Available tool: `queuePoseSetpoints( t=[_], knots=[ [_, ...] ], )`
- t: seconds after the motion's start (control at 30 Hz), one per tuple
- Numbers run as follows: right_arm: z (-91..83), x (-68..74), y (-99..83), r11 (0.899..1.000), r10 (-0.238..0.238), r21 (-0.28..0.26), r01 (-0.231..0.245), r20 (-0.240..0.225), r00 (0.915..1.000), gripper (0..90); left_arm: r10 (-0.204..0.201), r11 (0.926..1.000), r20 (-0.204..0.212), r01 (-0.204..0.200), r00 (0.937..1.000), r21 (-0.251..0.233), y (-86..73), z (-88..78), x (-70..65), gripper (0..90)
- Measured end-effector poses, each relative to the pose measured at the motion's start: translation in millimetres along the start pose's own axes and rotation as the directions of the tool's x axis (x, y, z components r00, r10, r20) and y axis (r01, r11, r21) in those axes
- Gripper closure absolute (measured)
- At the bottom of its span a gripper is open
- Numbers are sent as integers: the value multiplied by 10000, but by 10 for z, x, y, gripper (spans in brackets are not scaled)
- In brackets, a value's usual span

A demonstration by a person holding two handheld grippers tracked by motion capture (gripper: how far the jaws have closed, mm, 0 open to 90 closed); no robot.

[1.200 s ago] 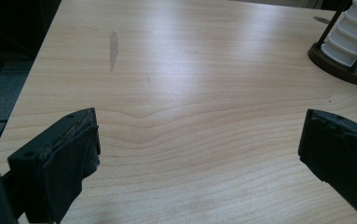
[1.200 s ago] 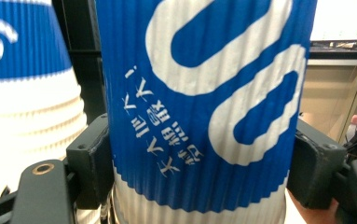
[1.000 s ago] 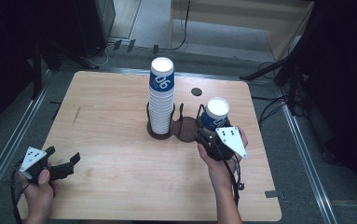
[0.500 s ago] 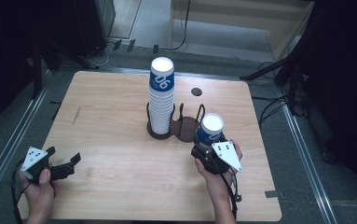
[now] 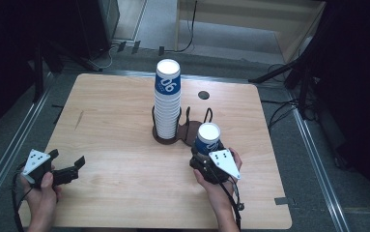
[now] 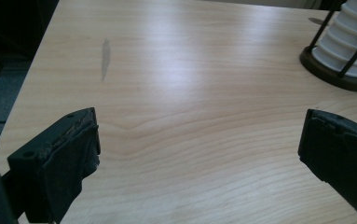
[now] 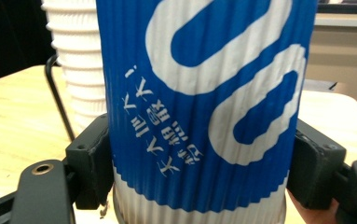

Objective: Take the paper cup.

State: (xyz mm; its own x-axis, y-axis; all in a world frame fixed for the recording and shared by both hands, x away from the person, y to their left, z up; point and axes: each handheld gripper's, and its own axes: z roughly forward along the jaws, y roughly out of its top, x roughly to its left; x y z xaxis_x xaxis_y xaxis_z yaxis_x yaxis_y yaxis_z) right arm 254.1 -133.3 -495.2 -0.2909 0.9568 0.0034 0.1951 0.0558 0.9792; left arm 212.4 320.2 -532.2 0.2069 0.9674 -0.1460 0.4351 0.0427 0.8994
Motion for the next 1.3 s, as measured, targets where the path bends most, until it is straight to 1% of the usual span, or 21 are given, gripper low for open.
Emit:
queuePoseSetpoints(
  t=[0.03, 0.07, 0.37, 0.4, 0.43, 0.6, 0.67, 0.7, 0.73, 0.77, 0.8, 0.83, 0.9, 0.93, 1.0, 1.03, 1.1, 1.13, 1.2, 1.23, 1.3],
  knots=[
    [0, 16, -8, 10000, 12, 65, -12, -44, 10000, 224, 0, 10000, 0, 0, 10000, 0, 0, 0, 0, 0],
    [2, 28, -14, 9999, -58, 105, 59, -87, 9999, 224, 252, 9997, 61, -252, 9997, -19, 55, 8, -65, 0],
    [21, 161, -85, 9989, -294, 344, 307, -388, 9988, 224, 643, 9977, 696, -626, 9955, -263, 264, 77, -334, 0],
    [30, 193, -102, 9985, -339, 418, 358, -462, 9984, 224, 858, 9961, 788, -839, 9932, -265, 309, 102, -417, 0],
    [30, 193, -102, 9985, -339, 418, 358, -462, 9984, 224, 858, 9961, 788, -839, 9932, -265, 309, 102, -417, 0],
    [46, 256, -138, 9967, -521, 592, 561, -677, 9963, 225, 1151, 9932, 1273, -1121, 9852, -300, 360, 123, -632, 0],
    [50, 288, -166, 9949, -672, 702, 723, -726, 9951, 225, 1368, 9906, 1574, -1366, 9780, -121, 366, 137, -712, 0],
    [53, 306, -176, 9943, -707, 741, 764, -761, 9946, 225, 1683, 9853, 1678, -1706, 9714, -5, 378, 138, -785, 0],
    [53, 306, -176, 9943, -707, 741, 764, -761, 9946, 225, 1683, 9853, 1678, -1706, 9714, -5, 378, 138, -785, 0],
    [57, 324, -188, 9937, -765, 762, 825, -792, 9939, 225, 1810, 9830, 1794, -1838, 9670, -8, 386, 136, -820, 0],
    [62, 369, -210, 9916, -938, 806, 1011, -893, 9916, 225, 1787, 9832, 2169, -1824, 9597, -30, 399, 133, -859, 0],
    [62, 369, -210, 9916, -938, 806, 1011, -893, 9916, 225, 1787, 9832, 2169, -1824, 9597, -30, 399, 133, -859, 0],
    [66, 431, -235, 9892, -1122, 831, 1205, -977, 9889, 225, 1720, 9843, 2430, -1765, 9546, -32, 410, 134, -903, 0],
    [67, 452, -243, 9878, -1221, 845, 1308, -1009, 9874, 225, 1705, 9839, 2635, -1786, 9495, 69, 417, 140, -935, 0],
    [69, 517, -269, 9829, -1518, 882, 1617, -1098, 9823, 225, 1767, 9814, 2930, -1909, 9396, 204, 420, 159, -982, 0],
    [70, 540, -277, 9811, -1623, 882, 1725, -1123, 9803, 224, 1783, 9796, 3267, -1988, 9281, 301, 420, 175, -1009, 0],
    [73, 596, -299, 9744, -1958, 894, 2063, -1132, 9741, 224, 1847, 9760, 3630, -2138, 9133, 413, 416, 195, -1047, 0],
    [77, 647, -325, 9668, -2280, 901, 2392, -1194, 9663, 224, 1856, 9734, 3784, -2222, 9068, 550, 415, 211, -1083, 0],
    [77, 694, -354, 9563, -2659, 937, 2771, -1160, 9570, 224, 1802, 9723, 3982, -2240, 8994, 660, 420, 220, -1110, 0],
    [77, 694, -354, 9563, -2659, 937, 2771, -1160, 9570, 224, 1802, 9723, 3982, -2240, 8994, 660, 420, 220, -1110, 0],
    [77, 735, -380, 9466, -2969, 951, 3079, -1143, 9480, 224, 1684, 9735, 4238, -2177, 8900, 704, 424, 219, -1135, 0]
  ],
)
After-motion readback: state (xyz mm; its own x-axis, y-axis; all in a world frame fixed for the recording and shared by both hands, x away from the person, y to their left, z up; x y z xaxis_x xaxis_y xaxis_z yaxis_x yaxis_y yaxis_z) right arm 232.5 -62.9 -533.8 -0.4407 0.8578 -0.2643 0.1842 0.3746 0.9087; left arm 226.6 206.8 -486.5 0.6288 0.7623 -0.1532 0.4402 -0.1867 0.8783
